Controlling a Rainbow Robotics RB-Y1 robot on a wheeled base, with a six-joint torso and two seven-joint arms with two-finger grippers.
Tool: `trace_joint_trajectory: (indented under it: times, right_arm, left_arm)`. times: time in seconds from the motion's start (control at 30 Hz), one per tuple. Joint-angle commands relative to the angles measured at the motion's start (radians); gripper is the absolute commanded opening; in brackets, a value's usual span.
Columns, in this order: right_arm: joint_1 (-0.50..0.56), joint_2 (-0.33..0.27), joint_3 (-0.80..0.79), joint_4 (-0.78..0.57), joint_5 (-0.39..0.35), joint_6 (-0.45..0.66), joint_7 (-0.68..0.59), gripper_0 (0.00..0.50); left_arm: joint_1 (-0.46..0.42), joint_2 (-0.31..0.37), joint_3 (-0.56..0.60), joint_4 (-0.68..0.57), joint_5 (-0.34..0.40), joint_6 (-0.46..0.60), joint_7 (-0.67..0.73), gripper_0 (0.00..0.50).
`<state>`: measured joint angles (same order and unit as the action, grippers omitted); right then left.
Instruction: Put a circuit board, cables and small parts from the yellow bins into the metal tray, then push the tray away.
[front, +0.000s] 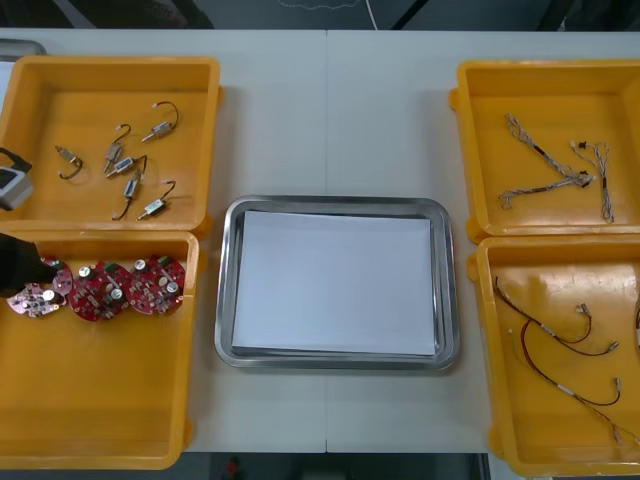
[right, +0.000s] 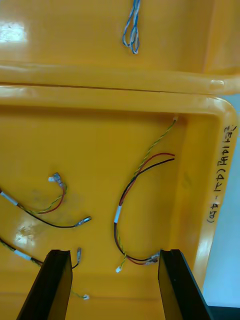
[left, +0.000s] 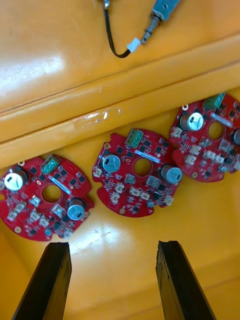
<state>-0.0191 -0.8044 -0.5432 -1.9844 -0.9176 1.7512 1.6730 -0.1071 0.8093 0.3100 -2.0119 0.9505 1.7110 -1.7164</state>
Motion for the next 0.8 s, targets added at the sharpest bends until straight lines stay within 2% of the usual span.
trace_joint_trajectory:
  times: [0.03, 0.2, 0.37, 0.67, 0.8]
  right_arm:
    - [0.005, -0.039, 0.006, 0.055, 0.010, -0.053, 0.047, 0.500]
    - [0.031, -0.035, 0.062, 0.070, 0.023, -0.113, 0.040, 0.500]
    - [0.114, -0.032, 0.123, 0.070, 0.036, -0.257, 0.028, 0.500]
    - [0.176, -0.024, 0.174, 0.102, 0.025, -0.369, 0.011, 0.500]
    - [0.176, 0.021, 0.175, 0.137, 0.036, -0.380, 0.022, 0.500]
  left_arm:
    - [0.027, 0.054, -0.038, 0.052, 0.016, -0.070, -0.138, 0.500]
    - [0.055, 0.079, -0.080, 0.064, 0.007, -0.168, -0.215, 0.500]
    - [0.089, 0.116, -0.115, 0.064, -0.001, -0.237, -0.249, 0.500]
    - [0.102, 0.145, -0.141, 0.079, -0.018, -0.240, -0.284, 0.500]
    - [0.102, 0.148, -0.155, 0.101, -0.030, -0.255, -0.305, 0.500]
